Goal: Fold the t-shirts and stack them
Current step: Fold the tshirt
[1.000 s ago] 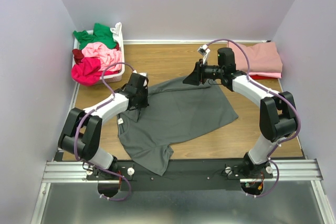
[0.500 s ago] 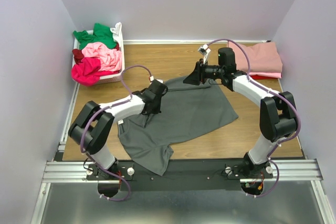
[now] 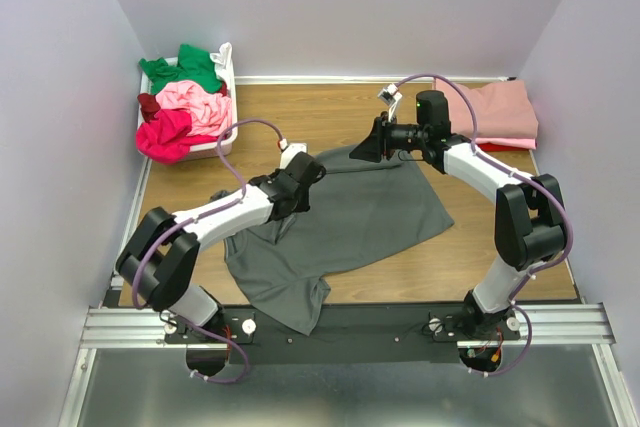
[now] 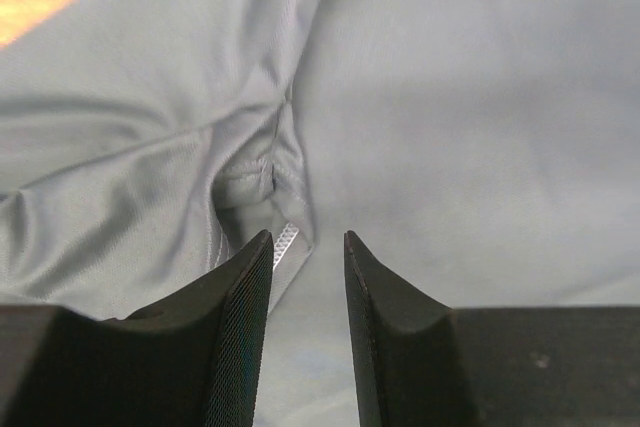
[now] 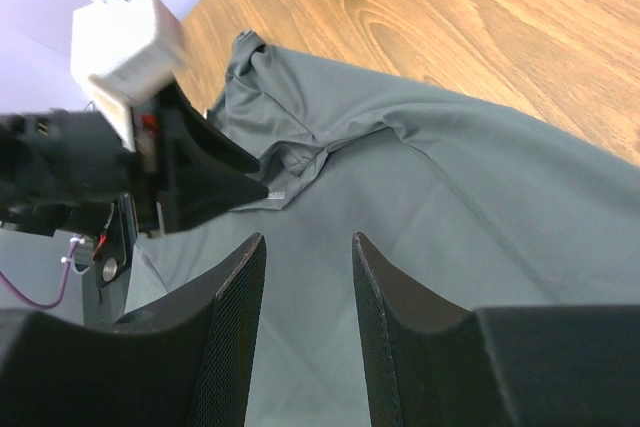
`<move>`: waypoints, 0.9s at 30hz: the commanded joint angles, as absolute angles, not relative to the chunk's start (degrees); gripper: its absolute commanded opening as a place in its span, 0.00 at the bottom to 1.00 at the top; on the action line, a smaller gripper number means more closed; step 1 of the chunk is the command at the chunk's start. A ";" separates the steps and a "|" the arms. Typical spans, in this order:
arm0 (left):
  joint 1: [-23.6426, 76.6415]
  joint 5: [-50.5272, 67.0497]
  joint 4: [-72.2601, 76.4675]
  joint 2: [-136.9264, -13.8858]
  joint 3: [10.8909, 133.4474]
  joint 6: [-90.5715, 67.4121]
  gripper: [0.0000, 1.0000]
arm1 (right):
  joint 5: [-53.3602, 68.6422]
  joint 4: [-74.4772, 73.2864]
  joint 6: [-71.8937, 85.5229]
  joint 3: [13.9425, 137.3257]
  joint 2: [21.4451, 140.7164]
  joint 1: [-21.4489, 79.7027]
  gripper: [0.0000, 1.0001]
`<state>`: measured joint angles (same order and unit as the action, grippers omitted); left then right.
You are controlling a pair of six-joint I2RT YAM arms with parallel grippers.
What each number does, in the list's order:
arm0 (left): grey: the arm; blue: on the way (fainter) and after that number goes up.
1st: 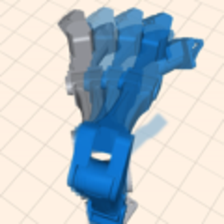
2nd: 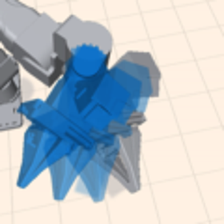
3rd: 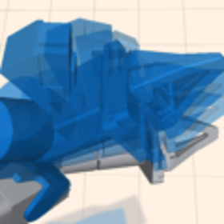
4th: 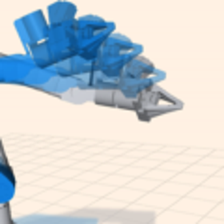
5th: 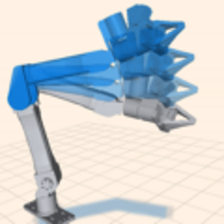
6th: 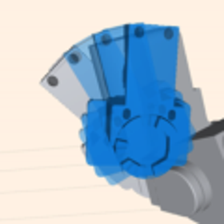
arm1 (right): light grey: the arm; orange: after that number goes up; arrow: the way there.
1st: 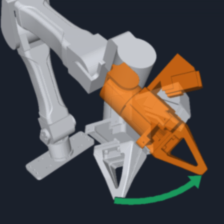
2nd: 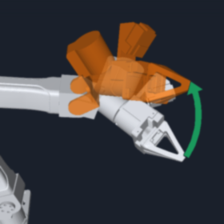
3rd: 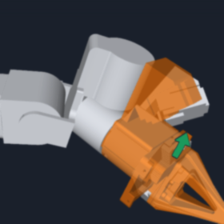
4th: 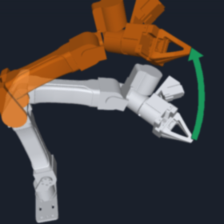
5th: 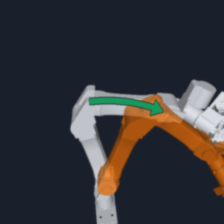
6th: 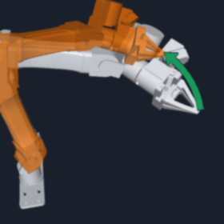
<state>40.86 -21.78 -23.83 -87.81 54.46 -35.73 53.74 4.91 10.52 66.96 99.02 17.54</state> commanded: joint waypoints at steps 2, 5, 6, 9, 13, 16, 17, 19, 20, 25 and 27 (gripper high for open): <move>38.33 -20.84 -18.39 -85.08 50.46 -40.51 0.39 | 55.55 5.89 10.72 66.09 99.84 17.14 0.47; 36.74 -17.06 -15.75 -84.38 47.91 -44.28 0.37 | 55.63 5.89 10.72 66.01 99.76 17.05 0.47; 36.74 -15.92 -15.21 -83.77 47.38 -45.60 0.37 | 55.72 5.89 10.81 66.01 99.67 17.05 0.47; 36.74 -15.12 -13.63 -82.45 45.27 -50.77 0.37 | 55.81 5.89 10.81 66.01 99.58 16.79 0.47; 36.65 -14.42 -11.17 -79.90 42.63 -55.01 0.40 | 55.90 5.89 10.90 66.01 99.58 16.79 0.47; 36.65 -16.42 -11.33 -81.29 42.18 -57.47 0.41 | 55.99 5.89 10.99 66.01 99.58 16.70 0.47; 36.56 -17.48 -13.43 -82.17 43.32 -58.09 0.41 | 56.07 5.89 10.99 66.01 99.58 16.61 0.47; 36.74 -18.36 -14.59 -84.36 44.20 -57.66 0.41 | 56.16 5.89 10.99 66.01 99.41 16.70 0.47; 36.74 -18.37 -14.68 -84.64 44.56 -57.13 0.41 | 56.42 5.89 10.90 66.01 99.58 16.61 0.47; 36.56 -21.70 -16.87 -82.80 44.83 -55.29 0.41 | 56.95 5.89 10.99 66.01 99.67 16.70 0.47; 36.13 -21.97 -17.93 -81.92 44.83 -53.71 0.41 | 57.13 5.89 10.99 66.01 99.93 16.70 0.47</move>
